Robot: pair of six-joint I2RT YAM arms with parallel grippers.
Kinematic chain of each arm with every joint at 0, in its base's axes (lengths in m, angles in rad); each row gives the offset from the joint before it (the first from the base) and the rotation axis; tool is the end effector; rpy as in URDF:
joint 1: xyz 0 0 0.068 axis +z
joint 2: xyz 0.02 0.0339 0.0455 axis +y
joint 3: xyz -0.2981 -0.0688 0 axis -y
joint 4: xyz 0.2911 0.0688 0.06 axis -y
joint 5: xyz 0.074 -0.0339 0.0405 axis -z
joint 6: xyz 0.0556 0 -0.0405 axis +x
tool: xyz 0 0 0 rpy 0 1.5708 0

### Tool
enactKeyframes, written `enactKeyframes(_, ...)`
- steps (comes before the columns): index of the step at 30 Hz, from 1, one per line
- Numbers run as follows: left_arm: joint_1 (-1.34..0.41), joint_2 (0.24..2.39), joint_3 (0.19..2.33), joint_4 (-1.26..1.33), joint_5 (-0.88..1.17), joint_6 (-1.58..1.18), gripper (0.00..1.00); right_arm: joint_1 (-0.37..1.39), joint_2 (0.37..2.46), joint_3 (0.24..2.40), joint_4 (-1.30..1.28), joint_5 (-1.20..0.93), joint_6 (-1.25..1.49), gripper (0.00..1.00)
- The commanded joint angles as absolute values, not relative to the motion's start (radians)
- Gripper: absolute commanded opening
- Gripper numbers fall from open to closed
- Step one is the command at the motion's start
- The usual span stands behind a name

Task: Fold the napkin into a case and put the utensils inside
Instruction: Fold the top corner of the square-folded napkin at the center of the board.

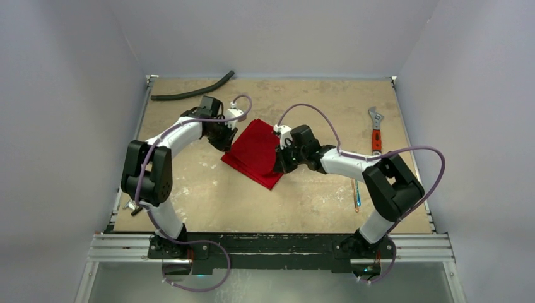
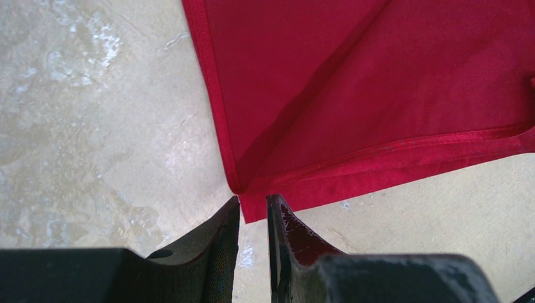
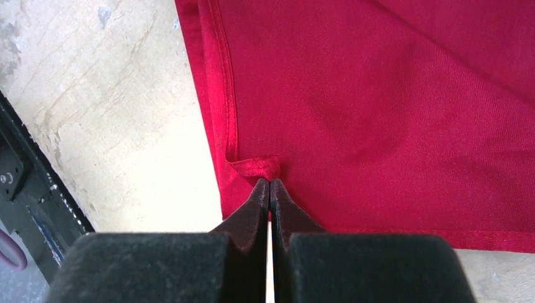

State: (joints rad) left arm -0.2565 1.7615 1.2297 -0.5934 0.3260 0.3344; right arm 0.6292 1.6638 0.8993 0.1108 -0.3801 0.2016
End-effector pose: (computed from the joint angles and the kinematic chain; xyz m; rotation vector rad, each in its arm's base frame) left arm 0.3944 -0.1219 0.1960 0.8680 2.5121 -0.4130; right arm 0.3105 0.2515 0.1757 -0.7026 2.2049 0.8644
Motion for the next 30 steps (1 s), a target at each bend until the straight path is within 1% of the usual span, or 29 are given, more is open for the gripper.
enactKeyframes(1,-0.283,1.782,1.265,-0.578,0.329,0.325,0.22,0.638,1.618,0.875,0.102,-0.373,0.217,0.0)
enactKeyframes(11,-0.29,1.794,1.246,-0.571,0.304,0.341,0.22,0.653,1.62,0.864,0.103,-0.381,0.229,0.0)
enactKeyframes(16,-0.29,1.799,1.202,-0.55,0.255,0.378,0.22,0.665,1.624,0.865,0.117,-0.391,0.235,0.01)
enactKeyframes(21,-0.288,1.814,1.182,-0.532,0.24,0.388,0.22,0.673,1.62,0.855,0.124,-0.394,0.236,0.07)
enactKeyframes(27,-0.29,1.832,1.19,-0.514,0.24,0.384,0.2,0.676,1.618,0.85,0.114,-0.385,0.238,0.1)
enactKeyframes(30,-0.288,1.839,1.188,-0.507,0.242,0.384,0.19,0.676,1.61,0.851,0.108,-0.371,0.24,0.19)
